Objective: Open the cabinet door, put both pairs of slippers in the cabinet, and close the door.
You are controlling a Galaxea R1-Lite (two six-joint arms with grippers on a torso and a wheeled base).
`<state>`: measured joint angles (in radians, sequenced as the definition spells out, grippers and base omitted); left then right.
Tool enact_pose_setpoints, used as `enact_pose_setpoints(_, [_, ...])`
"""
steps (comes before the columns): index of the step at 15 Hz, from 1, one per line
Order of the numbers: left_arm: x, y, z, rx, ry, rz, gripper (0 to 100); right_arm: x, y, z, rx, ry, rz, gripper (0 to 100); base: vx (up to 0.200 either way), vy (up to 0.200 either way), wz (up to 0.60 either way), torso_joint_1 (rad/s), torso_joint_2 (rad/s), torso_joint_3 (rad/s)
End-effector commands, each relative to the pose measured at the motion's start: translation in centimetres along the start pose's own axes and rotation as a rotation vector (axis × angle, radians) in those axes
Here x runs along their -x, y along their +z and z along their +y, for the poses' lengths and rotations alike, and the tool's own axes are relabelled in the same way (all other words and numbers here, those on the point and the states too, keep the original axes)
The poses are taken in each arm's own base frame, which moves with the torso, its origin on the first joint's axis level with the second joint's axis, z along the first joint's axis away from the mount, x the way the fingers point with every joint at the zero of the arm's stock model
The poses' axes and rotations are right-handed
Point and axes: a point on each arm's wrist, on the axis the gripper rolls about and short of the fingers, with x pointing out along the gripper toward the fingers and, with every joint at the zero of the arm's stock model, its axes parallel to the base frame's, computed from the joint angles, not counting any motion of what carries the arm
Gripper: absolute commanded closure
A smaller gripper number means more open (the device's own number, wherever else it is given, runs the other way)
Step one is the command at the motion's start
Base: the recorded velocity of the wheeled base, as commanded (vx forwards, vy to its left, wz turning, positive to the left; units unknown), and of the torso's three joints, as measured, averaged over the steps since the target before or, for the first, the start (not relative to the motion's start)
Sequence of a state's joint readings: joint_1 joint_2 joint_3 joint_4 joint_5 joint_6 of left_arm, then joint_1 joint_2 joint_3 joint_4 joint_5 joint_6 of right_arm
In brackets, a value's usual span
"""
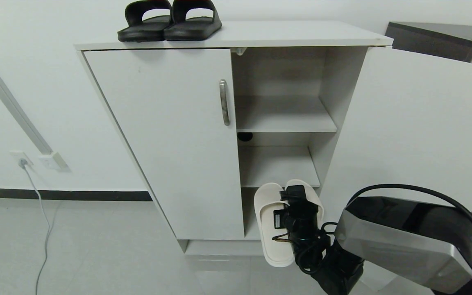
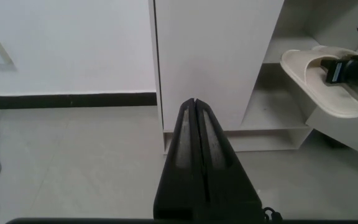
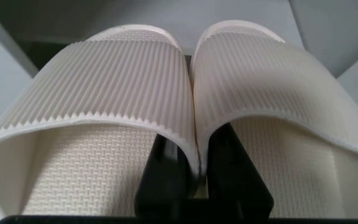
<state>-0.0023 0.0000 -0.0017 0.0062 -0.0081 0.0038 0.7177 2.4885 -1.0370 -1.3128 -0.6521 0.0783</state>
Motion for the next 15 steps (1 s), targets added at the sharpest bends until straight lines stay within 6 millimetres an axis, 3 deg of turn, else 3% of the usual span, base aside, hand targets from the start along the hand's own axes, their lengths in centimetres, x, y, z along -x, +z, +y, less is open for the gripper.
enact_pose_setpoints(1, [-0.01, 0.01, 0.0, 0.001, 0.0, 0.0, 100, -0.26, -1.11, -0.13, 0.016, -0.007, 0.015, 100, 0.0, 0.0, 0.0, 0.0, 0.0, 0.0])
enact_pose_setpoints(7, [-0.01, 0.0, 0.01, 0.001, 0.001, 0.002, 100, -0.23, -0.32, -0.1, 0.011, -0.011, -0.037, 100, 0.0, 0.0, 0.0, 0.0, 0.0, 0.0])
enact_pose_setpoints(15, [-0.01, 0.0, 0.0, 0.001, 0.0, 0.002, 100, -0.24, -0.29, -0.1, 0.017, -0.01, -0.043, 100, 0.2, 0.0, 0.0, 0.002, 0.0, 0.001])
